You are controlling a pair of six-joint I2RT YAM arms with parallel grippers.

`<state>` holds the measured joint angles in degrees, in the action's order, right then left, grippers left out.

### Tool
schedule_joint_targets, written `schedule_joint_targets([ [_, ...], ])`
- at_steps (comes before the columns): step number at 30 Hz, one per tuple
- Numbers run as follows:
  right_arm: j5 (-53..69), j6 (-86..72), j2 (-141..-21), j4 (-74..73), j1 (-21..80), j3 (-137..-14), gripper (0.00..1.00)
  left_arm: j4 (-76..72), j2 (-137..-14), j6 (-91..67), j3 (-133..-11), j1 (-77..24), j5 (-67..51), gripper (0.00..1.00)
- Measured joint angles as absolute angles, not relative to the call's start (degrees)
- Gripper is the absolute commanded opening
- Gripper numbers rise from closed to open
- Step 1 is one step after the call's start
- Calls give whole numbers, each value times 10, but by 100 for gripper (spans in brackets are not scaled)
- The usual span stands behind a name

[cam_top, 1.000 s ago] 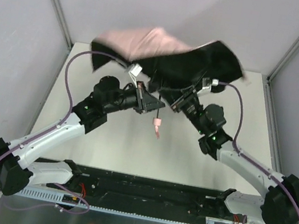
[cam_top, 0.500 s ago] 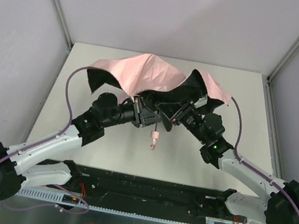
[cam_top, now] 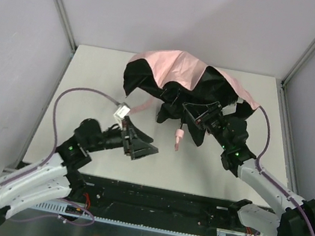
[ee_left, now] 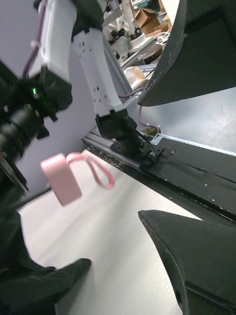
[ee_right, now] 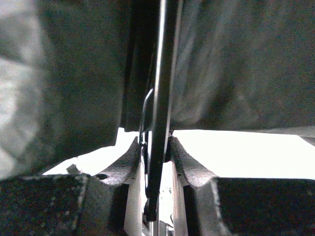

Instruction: Put away the umbrella

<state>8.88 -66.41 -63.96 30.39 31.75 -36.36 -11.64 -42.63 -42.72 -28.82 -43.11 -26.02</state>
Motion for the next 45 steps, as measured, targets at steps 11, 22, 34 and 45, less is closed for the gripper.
schedule_joint_targets([
  [11,106,-660,-658,359,333,-364,0,-30,-139,-383,-273,-426,-228,89],
  [22,73,-690,-658,354,452,-382,0,38,-29,-288,-392,-426,-58,94],
  [34,143,-570,-677,329,396,-284,0,85,-28,-276,-395,-426,49,94],
  [45,192,-515,-882,434,358,-178,0,129,-147,-314,-371,-426,83,95],
])
